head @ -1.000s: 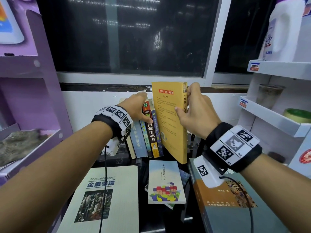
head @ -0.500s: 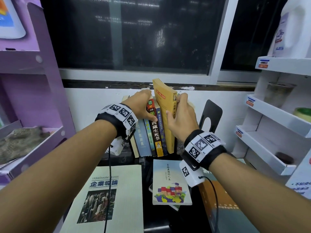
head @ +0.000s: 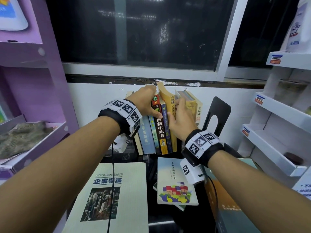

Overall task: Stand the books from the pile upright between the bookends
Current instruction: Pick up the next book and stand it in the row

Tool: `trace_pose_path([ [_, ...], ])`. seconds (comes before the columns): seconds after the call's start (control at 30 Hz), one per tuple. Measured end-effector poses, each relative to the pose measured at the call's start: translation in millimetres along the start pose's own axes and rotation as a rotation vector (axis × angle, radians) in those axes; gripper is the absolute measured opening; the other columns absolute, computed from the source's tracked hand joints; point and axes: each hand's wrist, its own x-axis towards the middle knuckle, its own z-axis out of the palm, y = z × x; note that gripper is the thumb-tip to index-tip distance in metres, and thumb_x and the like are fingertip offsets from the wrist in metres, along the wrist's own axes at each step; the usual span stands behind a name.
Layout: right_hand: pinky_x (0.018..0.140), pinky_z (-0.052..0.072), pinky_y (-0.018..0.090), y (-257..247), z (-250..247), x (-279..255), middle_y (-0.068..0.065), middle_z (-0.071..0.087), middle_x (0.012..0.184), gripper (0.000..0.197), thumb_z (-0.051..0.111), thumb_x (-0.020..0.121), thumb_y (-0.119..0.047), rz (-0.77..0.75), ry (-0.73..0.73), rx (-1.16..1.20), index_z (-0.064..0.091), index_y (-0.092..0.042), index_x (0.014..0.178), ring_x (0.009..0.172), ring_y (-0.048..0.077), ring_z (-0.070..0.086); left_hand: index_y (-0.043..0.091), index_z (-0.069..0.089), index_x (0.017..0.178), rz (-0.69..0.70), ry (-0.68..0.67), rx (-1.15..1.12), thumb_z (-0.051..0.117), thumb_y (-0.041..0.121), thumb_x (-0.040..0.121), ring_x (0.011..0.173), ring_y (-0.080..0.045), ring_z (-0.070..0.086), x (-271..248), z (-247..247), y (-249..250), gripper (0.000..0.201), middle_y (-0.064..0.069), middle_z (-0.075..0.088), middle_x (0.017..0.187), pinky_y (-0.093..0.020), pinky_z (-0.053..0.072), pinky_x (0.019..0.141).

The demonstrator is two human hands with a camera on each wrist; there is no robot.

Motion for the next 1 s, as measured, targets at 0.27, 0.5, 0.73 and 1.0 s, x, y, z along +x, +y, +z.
trace_pose_path([
  [0.27,0.081,0.058,0.041,4,-8,5,0.005,0.065,0.114,0.072,0.056,0.098,-0.012,-0.043,-0.169,0.050,0.012,-0.034,0.150,0.092,0.020,0.067,0.017,0.049,0.121,-0.002,-0.004,-0.001,0.090,0.047,0.062,0.101,-0.016,0.055,-1,-2,0,0.078,-0.002,0.057,0.121,-0.037,0.052,0.089],
  [0.5,0.086,0.059,0.043,3,-19,8,0.000,0.057,0.126,0.096,0.060,0.096,-0.008,-0.052,-0.308,0.068,-0.004,-0.055,0.149,0.102,0.011,0.065,0.017,0.049,0.121,-0.004,-0.016,-0.007,0.090,0.048,0.062,0.104,-0.018,0.058,-1,-2,0,0.078,-0.001,0.057,0.120,-0.038,0.054,0.090],
  [0.73,0.084,0.060,0.046,5,-18,10,0.000,0.055,0.127,0.098,0.060,0.095,-0.004,-0.051,-0.320,0.084,-0.003,-0.057,0.148,0.103,0.013,0.065,0.017,0.049,0.121,-0.004,-0.018,0.000,0.090,0.048,0.062,0.100,-0.014,0.053,-1,-3,0,0.078,-0.002,0.057,0.121,-0.032,0.051,0.087],
  [1.0,0.090,0.057,0.046,6,-22,12,0.001,0.054,0.129,0.096,0.062,0.094,-0.006,-0.049,-0.321,0.020,0.000,-0.051,0.151,0.107,0.016,0.062,0.016,0.050,0.122,-0.016,-0.032,0.024,0.090,0.048,0.062,0.103,-0.017,0.057,-3,-6,5,0.079,-0.002,0.058,0.120,-0.034,0.052,0.089],
])
